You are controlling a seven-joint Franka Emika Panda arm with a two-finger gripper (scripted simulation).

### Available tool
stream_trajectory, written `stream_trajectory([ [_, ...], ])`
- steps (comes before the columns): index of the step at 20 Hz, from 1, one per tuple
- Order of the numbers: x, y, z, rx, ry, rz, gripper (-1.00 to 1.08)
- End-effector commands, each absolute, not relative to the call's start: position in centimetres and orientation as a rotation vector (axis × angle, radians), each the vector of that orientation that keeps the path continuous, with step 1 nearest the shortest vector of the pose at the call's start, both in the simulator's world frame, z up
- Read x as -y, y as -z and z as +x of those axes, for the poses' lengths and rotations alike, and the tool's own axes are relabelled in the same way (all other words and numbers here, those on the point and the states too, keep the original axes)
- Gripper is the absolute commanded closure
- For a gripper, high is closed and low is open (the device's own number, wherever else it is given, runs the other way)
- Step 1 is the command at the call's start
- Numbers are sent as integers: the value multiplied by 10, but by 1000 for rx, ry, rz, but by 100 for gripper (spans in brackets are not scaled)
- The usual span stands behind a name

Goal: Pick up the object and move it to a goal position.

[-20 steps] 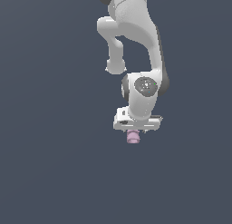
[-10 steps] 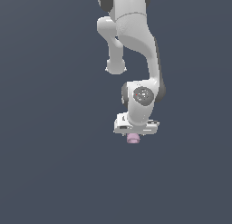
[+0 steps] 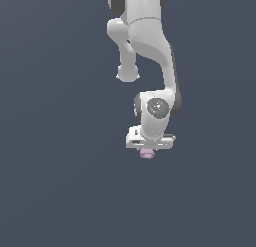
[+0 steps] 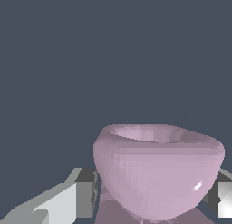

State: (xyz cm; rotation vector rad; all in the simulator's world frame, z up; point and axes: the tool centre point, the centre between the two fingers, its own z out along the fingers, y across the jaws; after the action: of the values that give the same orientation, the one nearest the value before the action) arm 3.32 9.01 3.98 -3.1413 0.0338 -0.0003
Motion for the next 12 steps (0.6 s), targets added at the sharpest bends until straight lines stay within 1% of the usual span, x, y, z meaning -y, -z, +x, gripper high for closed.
stream_trajectory([
  [1,-90,-39,33,-34,0,-3141,108],
  [7,-89,-41,33,-34,0,-3141,108],
  [12,-81,-55,34,-34,0,-3141,108],
])
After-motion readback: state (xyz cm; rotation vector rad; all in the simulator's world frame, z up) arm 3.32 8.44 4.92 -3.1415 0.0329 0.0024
